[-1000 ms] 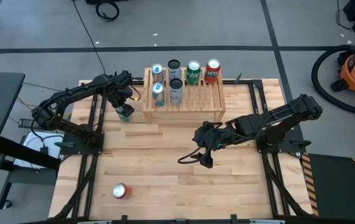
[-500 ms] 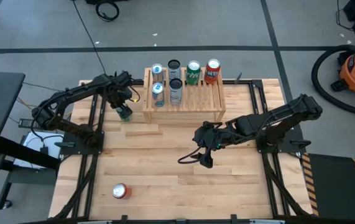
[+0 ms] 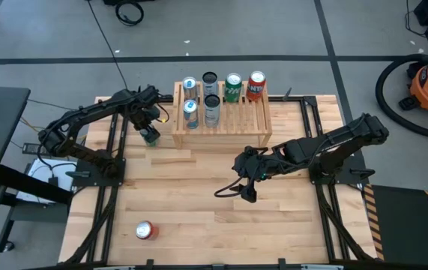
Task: Place canned beverage on shelf
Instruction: Put the green soda can aligned with the other green soda can on the shelf
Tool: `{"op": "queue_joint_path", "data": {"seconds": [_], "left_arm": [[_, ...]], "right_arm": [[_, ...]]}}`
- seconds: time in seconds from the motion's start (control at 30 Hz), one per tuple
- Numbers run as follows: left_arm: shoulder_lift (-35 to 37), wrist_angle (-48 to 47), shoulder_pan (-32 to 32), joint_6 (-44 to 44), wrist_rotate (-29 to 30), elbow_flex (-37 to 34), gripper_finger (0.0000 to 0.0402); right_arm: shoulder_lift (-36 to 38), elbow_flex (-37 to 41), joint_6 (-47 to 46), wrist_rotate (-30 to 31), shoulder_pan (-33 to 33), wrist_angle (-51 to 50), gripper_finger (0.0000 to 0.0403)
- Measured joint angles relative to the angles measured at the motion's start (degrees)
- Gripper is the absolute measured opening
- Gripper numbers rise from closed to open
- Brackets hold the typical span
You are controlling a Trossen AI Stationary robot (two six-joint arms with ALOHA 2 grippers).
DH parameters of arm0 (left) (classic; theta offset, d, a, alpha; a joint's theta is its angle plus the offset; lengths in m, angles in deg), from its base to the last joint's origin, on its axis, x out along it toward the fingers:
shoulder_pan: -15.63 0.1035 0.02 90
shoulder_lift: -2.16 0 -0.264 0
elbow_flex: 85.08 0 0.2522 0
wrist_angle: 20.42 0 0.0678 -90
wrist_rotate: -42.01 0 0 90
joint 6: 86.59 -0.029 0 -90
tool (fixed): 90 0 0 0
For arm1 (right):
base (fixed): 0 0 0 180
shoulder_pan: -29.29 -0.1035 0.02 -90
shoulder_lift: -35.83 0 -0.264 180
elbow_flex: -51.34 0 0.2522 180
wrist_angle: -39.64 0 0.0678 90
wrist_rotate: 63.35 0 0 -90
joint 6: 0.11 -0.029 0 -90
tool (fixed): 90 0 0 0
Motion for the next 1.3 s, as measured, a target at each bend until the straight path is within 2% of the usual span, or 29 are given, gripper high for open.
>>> {"op": "queue_joint_path", "data": {"seconds": [0.17,0.37,0.63,0.77,1.0,1.3], "left_arm": [[-0.3,1.1,0.0,0.1,0.0,0.0,0.0393],[-4.0,0.6,0.0,1.1,-0.2,0.0,0.0393],[-4.1,0.3,0.1,1.1,-0.2,0.0,0.0391],[-4.1,0.2,0.3,1.2,-0.2,0.0,0.0370],[-4.1,0.1,0.3,0.5,-0.2,0.0,0.0302],[-4.1,0.1,0.1,0.1,-0.1,0.0,0.0312]], "right_arm": [[0.0,0.0,0.0,0.0,0.0,0.0,0.0378],[0.0,0.0,0.0,0.0,0.0,0.0,0.0378],[0.0,0.0,0.0,0.0,0.0,3.1,0.0378],[0.0,0.0,0.0,0.0,0.0,5.8,0.0378],[0.0,0.0,0.0,0.0,0.0,11.8,0.0378],[0.0,0.0,0.0,0.0,0.0,20.2,0.0378]]}}
